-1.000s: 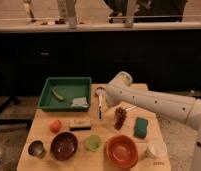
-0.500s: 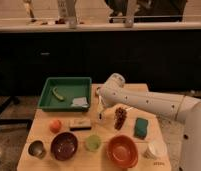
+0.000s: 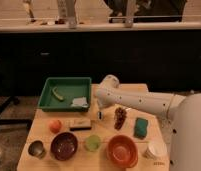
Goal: Wipe purple bowl with brush
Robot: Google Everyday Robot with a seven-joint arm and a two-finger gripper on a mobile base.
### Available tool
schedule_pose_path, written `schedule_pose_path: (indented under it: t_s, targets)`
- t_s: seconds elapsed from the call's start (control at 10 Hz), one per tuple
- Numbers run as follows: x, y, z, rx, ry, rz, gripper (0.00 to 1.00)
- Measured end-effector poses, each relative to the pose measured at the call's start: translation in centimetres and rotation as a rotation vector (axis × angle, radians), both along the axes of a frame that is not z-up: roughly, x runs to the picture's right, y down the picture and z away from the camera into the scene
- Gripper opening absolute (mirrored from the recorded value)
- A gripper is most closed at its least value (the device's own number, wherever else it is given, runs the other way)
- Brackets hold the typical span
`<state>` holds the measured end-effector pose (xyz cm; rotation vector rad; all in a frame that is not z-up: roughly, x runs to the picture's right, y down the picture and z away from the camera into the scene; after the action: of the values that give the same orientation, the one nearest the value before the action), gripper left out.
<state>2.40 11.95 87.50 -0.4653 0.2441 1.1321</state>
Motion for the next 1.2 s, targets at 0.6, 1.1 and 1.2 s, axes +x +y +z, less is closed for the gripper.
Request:
schedule_pose_path:
  t_s: [0.6,1.1,1.2]
  targets:
    - [-2.1,0.6,1.2,-0.035,-0.007,0.019,0.80]
    - [-2.1,0.6,1.3,-0.035,-0.008,0.019,0.80]
    - [-1.9,0.6,1.5,-0.031,0.006,0.030,0.80]
